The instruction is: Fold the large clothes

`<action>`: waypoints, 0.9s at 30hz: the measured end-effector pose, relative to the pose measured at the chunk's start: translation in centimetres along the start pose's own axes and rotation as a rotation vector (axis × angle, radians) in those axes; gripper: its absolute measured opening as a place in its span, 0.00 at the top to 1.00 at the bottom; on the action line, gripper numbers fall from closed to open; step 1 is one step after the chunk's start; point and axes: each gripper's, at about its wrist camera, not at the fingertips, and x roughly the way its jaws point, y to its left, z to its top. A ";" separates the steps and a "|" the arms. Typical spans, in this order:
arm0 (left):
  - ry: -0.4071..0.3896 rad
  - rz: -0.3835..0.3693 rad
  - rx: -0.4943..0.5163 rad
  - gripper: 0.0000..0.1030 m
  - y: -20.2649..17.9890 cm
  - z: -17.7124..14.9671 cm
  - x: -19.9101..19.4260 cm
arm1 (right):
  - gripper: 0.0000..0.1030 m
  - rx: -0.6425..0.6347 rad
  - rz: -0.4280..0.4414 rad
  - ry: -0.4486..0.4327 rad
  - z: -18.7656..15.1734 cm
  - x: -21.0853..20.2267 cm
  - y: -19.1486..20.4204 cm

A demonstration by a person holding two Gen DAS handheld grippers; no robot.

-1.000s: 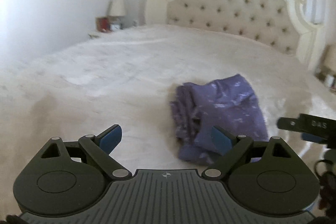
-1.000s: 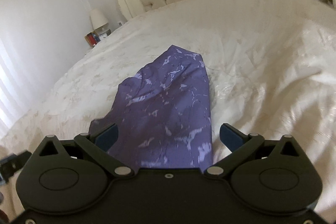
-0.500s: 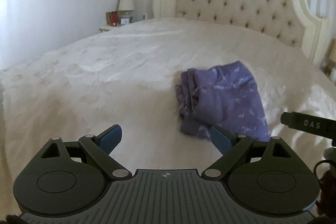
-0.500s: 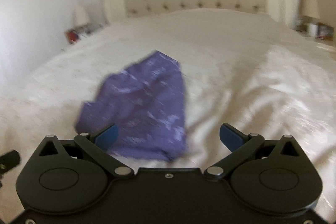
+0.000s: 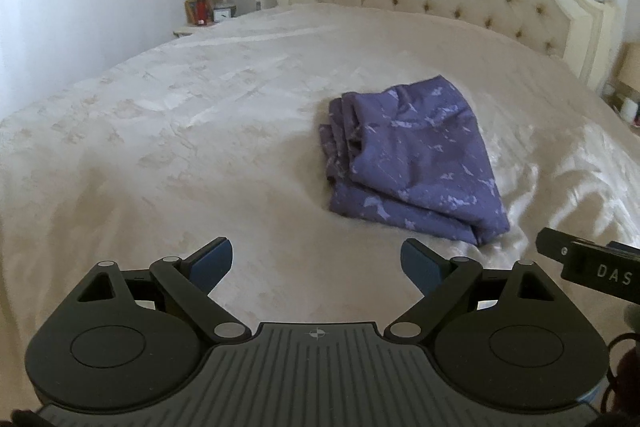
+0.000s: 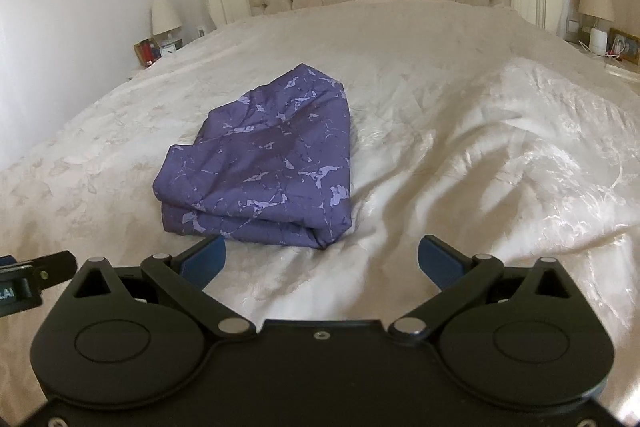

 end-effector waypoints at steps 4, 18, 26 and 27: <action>0.008 -0.006 0.005 0.10 -0.2 -0.3 -0.2 | 0.01 0.007 0.000 -0.007 0.0 -0.3 -0.2; 0.041 -0.031 0.005 0.10 -0.5 -1.8 -0.3 | 0.01 0.022 0.014 -0.027 -0.7 -1.6 -0.4; 0.043 -0.036 -0.009 0.10 -0.3 -2.3 -0.8 | 0.01 0.021 0.027 -0.039 -1.1 -2.2 -0.2; 0.041 -0.035 -0.010 0.10 -0.2 -2.3 -0.8 | 0.01 0.022 0.029 -0.040 -1.2 -2.2 -0.2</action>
